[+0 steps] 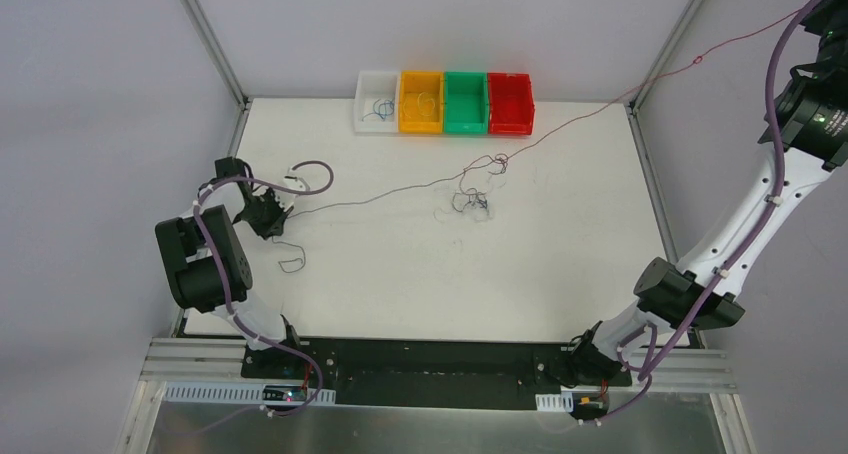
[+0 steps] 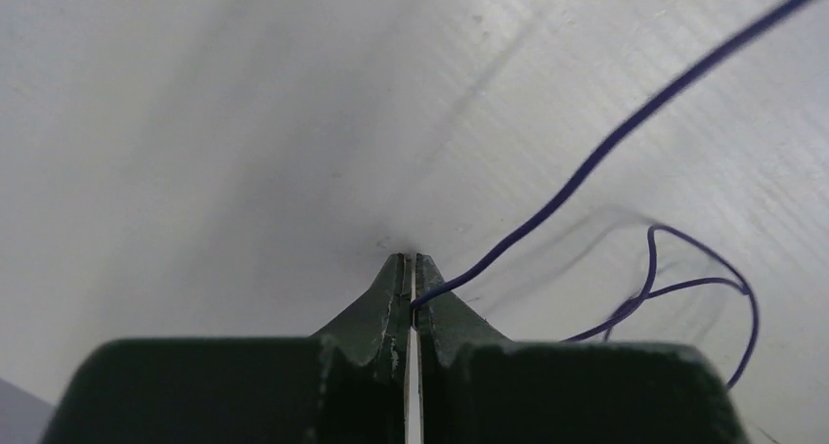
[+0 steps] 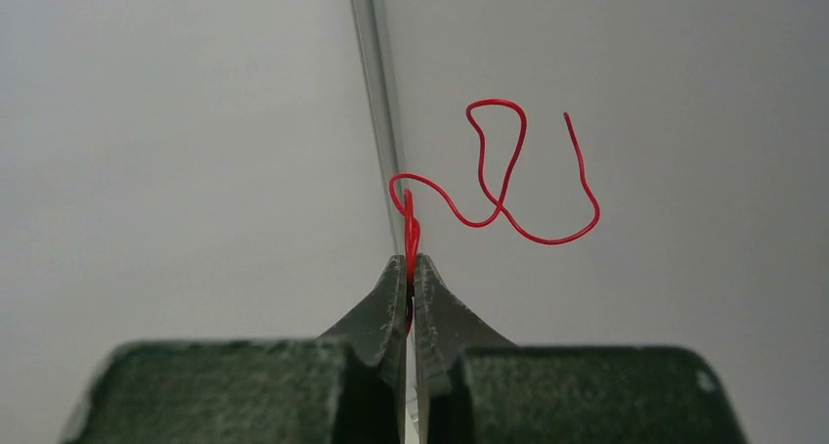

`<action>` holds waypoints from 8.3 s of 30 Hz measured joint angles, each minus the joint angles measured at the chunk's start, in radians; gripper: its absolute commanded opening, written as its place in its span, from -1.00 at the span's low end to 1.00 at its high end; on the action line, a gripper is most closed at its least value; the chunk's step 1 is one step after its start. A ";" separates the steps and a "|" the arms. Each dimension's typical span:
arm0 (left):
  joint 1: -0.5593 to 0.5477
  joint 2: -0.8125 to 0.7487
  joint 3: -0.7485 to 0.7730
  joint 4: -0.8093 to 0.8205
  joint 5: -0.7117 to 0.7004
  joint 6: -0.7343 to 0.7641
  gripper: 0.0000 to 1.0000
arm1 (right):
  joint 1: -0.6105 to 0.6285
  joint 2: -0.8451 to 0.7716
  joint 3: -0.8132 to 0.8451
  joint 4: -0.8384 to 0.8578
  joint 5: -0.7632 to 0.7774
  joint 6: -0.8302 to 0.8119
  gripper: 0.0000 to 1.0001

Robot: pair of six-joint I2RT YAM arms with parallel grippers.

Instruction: Untangle the cables

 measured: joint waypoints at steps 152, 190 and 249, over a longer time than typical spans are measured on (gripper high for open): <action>-0.904 0.627 0.594 0.547 0.249 -1.666 -1.00 | 0.814 -0.043 -1.362 -0.164 -0.411 -1.048 -1.00; -0.437 0.226 0.296 0.293 0.340 -1.275 0.54 | 0.594 -0.273 -1.174 -0.560 -0.436 -1.074 -1.00; -0.793 0.039 -0.021 0.522 0.119 -0.104 -0.84 | 0.676 -0.233 -0.751 -0.224 -0.545 -0.332 -1.00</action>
